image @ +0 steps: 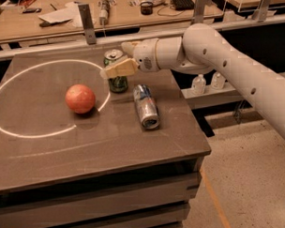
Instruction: Knock green can over
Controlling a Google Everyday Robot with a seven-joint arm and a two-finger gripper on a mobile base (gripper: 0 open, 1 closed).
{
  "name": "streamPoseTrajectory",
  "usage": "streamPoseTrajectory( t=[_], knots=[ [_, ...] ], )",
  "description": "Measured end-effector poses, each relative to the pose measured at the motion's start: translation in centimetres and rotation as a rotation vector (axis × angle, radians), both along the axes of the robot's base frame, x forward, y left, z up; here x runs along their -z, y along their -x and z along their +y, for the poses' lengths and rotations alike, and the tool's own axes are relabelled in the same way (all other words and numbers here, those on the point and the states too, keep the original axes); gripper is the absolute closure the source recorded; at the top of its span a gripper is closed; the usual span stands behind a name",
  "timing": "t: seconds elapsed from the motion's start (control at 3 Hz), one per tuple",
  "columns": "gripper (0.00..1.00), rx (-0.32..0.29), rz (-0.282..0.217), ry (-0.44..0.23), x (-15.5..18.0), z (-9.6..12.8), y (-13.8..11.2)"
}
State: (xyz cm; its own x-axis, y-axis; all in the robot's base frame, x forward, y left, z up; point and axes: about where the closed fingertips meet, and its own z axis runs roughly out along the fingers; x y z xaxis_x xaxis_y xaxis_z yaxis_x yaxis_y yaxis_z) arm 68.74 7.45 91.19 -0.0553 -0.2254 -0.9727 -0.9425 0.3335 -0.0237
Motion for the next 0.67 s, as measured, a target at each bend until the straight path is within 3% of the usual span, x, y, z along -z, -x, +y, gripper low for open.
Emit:
streamPoseTrajectory(
  t=[0.67],
  knots=[
    [0.80, -0.003, 0.001, -0.051, -0.02, -1.13, -0.03]
  ],
)
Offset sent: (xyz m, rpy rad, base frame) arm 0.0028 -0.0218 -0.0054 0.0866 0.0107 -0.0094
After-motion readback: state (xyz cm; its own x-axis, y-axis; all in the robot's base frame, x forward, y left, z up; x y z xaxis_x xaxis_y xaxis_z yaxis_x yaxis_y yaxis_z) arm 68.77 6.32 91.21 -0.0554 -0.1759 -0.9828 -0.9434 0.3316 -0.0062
